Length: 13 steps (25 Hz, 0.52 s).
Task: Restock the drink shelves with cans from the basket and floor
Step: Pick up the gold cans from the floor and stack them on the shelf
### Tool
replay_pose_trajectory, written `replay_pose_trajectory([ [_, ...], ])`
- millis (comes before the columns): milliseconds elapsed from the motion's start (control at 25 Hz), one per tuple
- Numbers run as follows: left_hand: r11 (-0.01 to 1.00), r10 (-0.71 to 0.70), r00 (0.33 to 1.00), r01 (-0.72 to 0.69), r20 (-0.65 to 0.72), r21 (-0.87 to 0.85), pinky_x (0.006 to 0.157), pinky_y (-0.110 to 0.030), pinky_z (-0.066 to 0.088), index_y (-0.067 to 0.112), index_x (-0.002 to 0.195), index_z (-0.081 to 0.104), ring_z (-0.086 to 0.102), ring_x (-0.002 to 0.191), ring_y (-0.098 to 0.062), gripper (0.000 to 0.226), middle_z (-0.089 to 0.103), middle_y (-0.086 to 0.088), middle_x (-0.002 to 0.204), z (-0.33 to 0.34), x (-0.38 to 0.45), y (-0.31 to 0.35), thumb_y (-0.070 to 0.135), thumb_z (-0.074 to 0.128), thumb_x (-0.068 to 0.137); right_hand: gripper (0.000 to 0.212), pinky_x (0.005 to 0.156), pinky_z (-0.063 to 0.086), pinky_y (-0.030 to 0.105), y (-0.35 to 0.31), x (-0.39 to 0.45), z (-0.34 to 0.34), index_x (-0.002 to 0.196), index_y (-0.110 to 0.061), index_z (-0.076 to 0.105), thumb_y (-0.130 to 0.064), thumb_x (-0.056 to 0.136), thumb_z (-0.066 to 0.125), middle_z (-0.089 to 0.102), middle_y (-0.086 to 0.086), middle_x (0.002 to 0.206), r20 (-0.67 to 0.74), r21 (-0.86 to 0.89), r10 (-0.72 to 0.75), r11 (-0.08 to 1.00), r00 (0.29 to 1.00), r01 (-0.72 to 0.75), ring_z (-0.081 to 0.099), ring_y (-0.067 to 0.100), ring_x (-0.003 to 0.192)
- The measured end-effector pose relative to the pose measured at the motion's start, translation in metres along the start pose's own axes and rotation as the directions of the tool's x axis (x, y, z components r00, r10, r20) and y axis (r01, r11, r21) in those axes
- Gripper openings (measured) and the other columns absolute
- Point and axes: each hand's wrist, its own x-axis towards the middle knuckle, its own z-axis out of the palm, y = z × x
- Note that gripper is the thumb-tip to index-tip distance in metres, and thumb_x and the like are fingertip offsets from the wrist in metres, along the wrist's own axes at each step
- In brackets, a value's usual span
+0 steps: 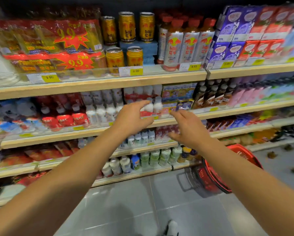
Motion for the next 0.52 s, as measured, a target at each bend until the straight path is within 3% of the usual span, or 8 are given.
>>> replay_pose_trajectory([
  [280, 0.994, 0.111, 0.959, -0.109, 0.259, -0.021, 0.115, -0.036, 0.027, 0.023, 0.154, 0.026, 0.029, 0.145, -0.021, 0.079, 0.027, 0.000, 0.160, 0.128, -0.027, 0.069, 0.048, 0.063, 0.089, 0.082, 0.106, 0.038, 0.042, 0.089, -0.131, 0.024, 0.146, -0.010, 0.037, -0.049, 0.082, 0.070, 0.048, 0.012, 0.139, 0.059, 0.044, 0.255, 0.965, 0.965, -0.258, 0.043, 0.032, 0.128],
  [400, 0.985, 0.170, 0.934, -0.164, 0.314, -0.046, 0.116, -0.036, 0.023, 0.023, 0.154, 0.026, 0.023, 0.147, -0.019, 0.080, 0.024, -0.001, 0.161, 0.188, -0.034, 0.125, 0.047, 0.064, 0.089, 0.082, 0.107, 0.038, 0.041, 0.147, -0.196, 0.030, 0.142, -0.007, 0.043, -0.047, 0.077, 0.071, 0.050, 0.014, 0.137, 0.074, 0.038, 0.381, 0.923, 0.922, -0.384, 0.045, 0.033, 0.127],
  [520, 0.976, 0.219, 0.922, -0.208, 0.319, -0.069, 0.114, -0.034, 0.026, 0.021, 0.152, 0.031, 0.030, 0.144, -0.021, 0.080, 0.030, -0.003, 0.159, 0.244, -0.036, 0.185, 0.046, 0.068, 0.086, 0.086, 0.113, 0.030, 0.037, 0.205, -0.259, 0.032, 0.145, -0.009, 0.040, -0.046, 0.074, 0.073, 0.045, 0.012, 0.143, 0.091, 0.067, 0.478, 0.872, 0.874, -0.484, 0.040, 0.030, 0.133],
])
